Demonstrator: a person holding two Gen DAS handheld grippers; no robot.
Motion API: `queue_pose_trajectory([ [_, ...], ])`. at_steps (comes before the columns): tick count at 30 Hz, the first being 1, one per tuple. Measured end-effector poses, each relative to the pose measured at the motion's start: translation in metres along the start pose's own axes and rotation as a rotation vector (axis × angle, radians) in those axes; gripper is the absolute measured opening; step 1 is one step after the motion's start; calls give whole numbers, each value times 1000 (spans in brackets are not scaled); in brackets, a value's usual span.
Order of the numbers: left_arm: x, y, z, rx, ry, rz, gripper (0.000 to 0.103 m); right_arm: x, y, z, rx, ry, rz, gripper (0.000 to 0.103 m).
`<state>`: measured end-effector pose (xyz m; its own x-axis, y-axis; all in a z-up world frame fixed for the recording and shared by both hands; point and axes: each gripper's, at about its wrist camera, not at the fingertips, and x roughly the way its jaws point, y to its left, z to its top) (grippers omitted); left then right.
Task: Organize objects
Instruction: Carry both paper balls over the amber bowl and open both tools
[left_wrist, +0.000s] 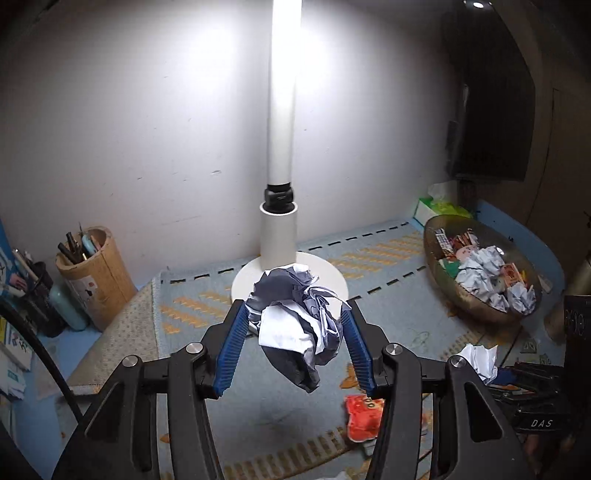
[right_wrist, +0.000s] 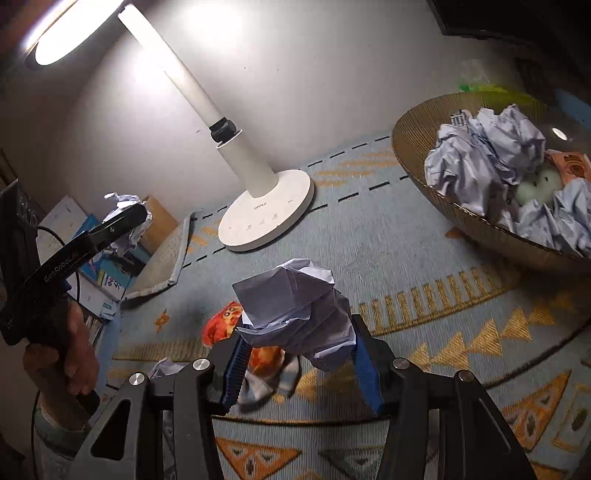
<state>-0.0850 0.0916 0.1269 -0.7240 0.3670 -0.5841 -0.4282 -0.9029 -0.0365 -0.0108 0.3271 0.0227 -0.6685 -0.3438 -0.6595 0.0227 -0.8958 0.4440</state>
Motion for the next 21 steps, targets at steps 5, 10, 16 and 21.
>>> queue_pose_trajectory([
  [5,18,-74,43,2,21,-212,49,-78,-13,20,-61,-139,-95,51],
  [10,44,-143,76,45,-3,-307,51,-124,-47,77,-51,-318,-407,52],
  [16,107,-201,90,69,24,-337,54,-105,-95,116,-47,-284,-627,52],
  [21,155,-199,94,-18,106,-357,89,-88,-117,130,-76,-300,-669,81],
])
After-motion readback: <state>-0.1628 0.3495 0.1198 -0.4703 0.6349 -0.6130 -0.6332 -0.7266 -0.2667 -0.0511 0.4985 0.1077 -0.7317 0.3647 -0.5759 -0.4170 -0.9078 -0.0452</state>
